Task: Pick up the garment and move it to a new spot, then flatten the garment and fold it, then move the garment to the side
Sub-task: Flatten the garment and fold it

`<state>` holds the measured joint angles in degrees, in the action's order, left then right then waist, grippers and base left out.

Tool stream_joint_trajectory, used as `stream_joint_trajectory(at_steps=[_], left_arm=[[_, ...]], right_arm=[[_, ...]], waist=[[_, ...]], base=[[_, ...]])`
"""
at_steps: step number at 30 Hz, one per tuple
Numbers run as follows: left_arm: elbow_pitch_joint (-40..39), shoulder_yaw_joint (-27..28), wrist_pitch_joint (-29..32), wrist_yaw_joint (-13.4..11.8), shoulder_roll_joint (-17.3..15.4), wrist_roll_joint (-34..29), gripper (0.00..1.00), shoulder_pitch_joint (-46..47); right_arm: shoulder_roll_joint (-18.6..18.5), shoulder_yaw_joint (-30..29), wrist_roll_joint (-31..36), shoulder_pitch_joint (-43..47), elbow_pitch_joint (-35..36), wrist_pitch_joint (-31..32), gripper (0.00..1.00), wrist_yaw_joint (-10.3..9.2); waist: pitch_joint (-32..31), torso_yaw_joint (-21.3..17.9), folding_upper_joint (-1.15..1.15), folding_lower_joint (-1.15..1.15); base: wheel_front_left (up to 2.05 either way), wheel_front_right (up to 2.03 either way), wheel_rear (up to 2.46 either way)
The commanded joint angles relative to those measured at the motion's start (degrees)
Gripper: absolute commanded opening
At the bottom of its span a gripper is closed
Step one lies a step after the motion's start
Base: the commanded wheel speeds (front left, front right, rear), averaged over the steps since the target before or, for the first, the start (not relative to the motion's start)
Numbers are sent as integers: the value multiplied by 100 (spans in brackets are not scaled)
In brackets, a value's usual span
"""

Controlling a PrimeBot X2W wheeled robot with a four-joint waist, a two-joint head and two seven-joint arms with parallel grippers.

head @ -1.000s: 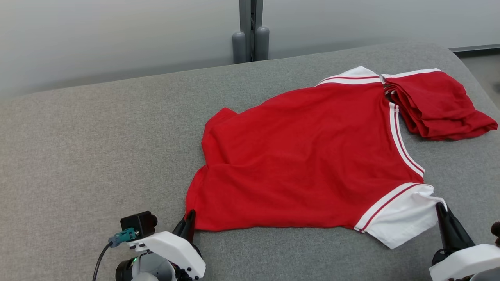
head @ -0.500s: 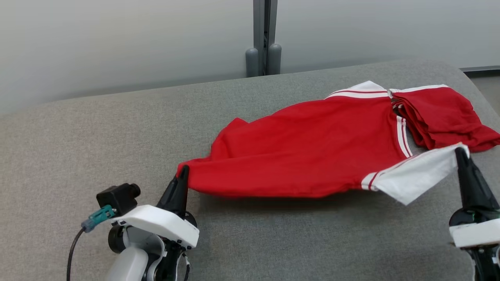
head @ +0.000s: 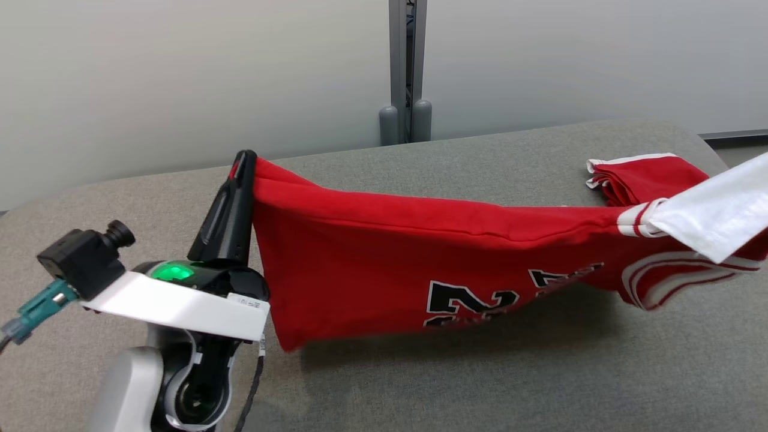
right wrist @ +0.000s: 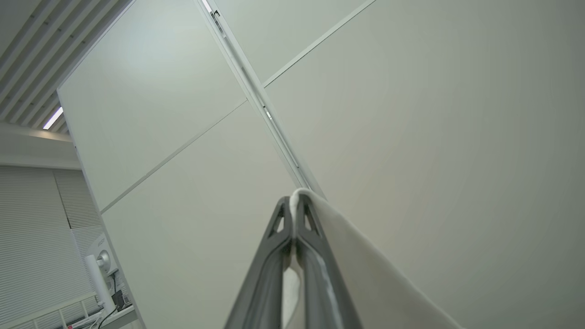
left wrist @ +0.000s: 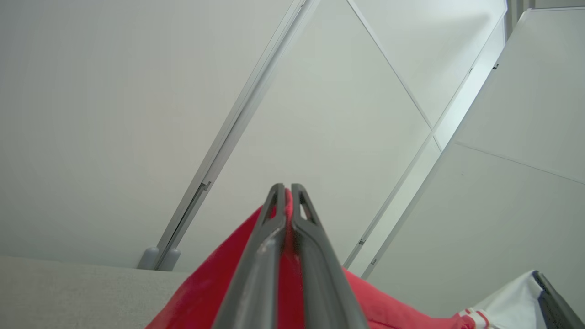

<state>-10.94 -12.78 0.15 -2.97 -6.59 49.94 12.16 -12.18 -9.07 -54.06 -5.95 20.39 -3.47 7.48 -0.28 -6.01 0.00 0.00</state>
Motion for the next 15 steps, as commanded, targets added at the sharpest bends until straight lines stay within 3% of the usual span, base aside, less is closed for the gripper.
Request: stream_joint_trajectory(at_steps=[1,8,15], left_arm=[[-343,83,143,-96,-137,41,0,80],[-1237,371,782,-408,-416,332,0,458],[-1060,479,1191,-527,-730,272,0,1081]], right_arm=[[-34,-125,-53,30,240,70,0,2],[14,-450,-203,-226,859,464,0,2],[96,-288,-32,-808,667,864,0,2]], waist=[[-21,-10,0,0],[104,-38,0,0],[546,-45,0,0]], base=[[0,0,0],[0,0,0],[0,0,0]])
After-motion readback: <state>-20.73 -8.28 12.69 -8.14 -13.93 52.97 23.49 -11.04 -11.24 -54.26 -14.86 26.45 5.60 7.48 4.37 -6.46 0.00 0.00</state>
